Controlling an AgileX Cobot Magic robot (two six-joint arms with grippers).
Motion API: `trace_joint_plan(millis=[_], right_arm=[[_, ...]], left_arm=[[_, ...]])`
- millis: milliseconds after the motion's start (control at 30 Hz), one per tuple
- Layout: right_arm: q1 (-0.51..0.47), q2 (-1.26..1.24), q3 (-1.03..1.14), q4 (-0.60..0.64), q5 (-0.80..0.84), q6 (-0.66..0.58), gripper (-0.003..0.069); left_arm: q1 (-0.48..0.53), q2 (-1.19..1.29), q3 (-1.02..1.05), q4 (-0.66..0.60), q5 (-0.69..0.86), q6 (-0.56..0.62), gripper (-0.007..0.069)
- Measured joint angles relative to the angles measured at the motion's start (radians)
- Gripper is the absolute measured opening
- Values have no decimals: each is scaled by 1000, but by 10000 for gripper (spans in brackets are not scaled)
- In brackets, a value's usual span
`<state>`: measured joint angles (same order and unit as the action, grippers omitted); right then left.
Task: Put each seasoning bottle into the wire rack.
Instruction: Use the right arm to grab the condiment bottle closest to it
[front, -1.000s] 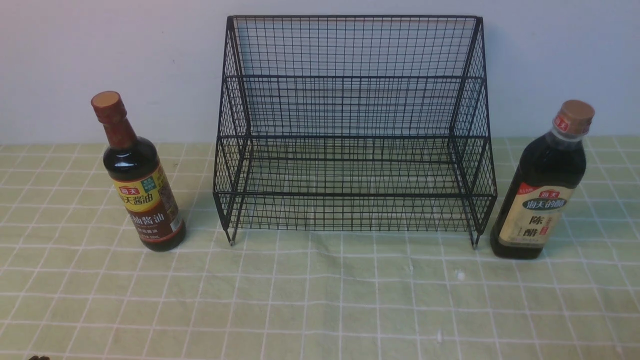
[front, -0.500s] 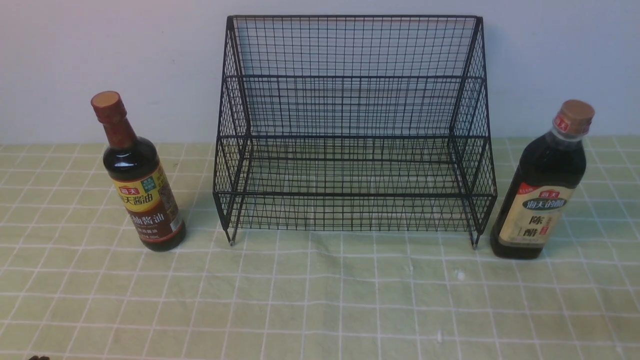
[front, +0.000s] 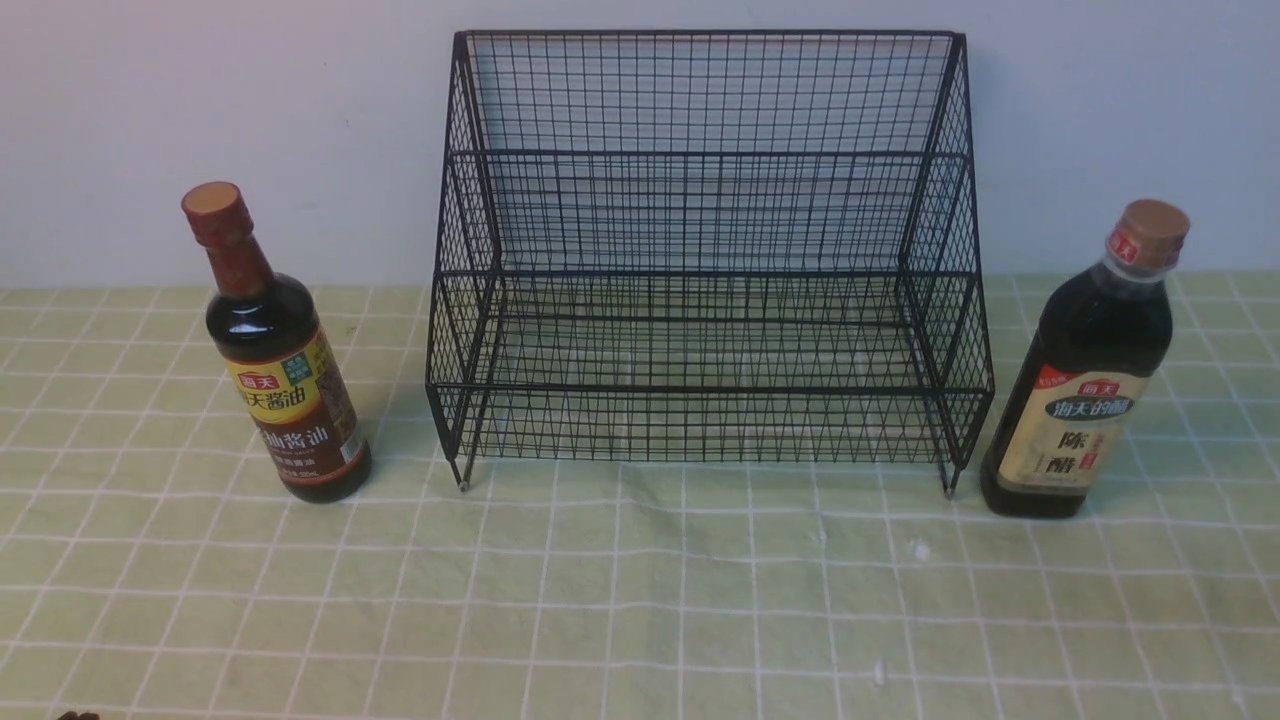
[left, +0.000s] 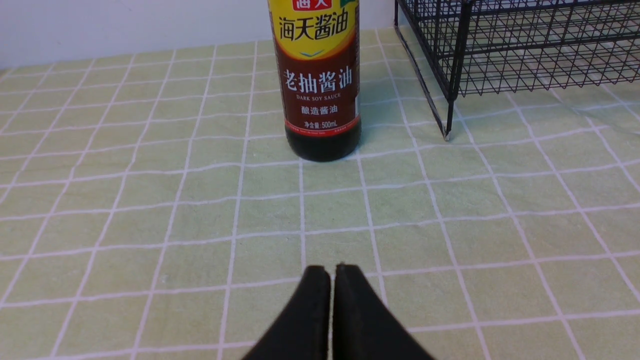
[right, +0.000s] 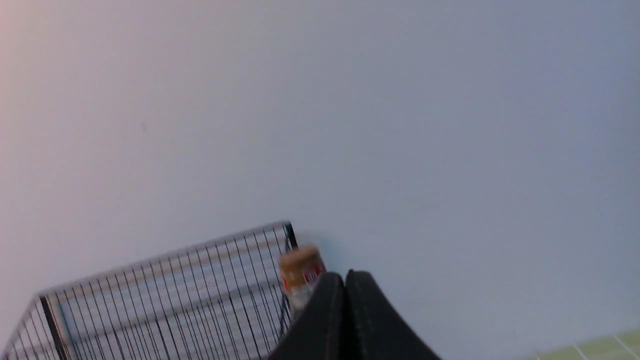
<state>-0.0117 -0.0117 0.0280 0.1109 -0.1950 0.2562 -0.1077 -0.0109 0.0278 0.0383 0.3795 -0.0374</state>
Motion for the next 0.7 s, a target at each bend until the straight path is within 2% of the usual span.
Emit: trace_joint_plan(millis=[100, 167, 267, 300, 333, 400, 433, 467, 500, 633, 700], right_arm=[[0, 2, -57, 10, -3, 66, -13], [0, 37, -166, 10, 74, 104, -13], [0, 179, -381, -25, 283, 119, -13], [0, 190, -381, -27, 298, 119, -13], [0, 276, -476, -45, 409, 118, -13], [0, 422, -637, -56, 591, 82, -13], [0, 449, -651, -57, 626, 70, -13], [0, 543, -756, -48, 749, 10, -13], [0, 570, -782, -46, 784, 2, -13], [0, 841, -1040, 60, 1122, -182, -13], [0, 957, -1136, 112, 1192, -256, -5]], left_arm=[[0, 0, 0, 0, 0, 0, -6], [0, 0, 0, 0, 1, 0, -6], [0, 0, 0, 0, 1, 0, -6], [0, 0, 0, 0, 1, 0, -6], [0, 0, 0, 0, 1, 0, -6], [0, 0, 0, 0, 1, 0, -6], [0, 0, 0, 0, 1, 0, -6], [0, 0, 0, 0, 1, 0, -6], [0, 0, 0, 0, 1, 0, -6], [0, 0, 0, 0, 1, 0, -6], [0, 0, 0, 0, 1, 0, -6]])
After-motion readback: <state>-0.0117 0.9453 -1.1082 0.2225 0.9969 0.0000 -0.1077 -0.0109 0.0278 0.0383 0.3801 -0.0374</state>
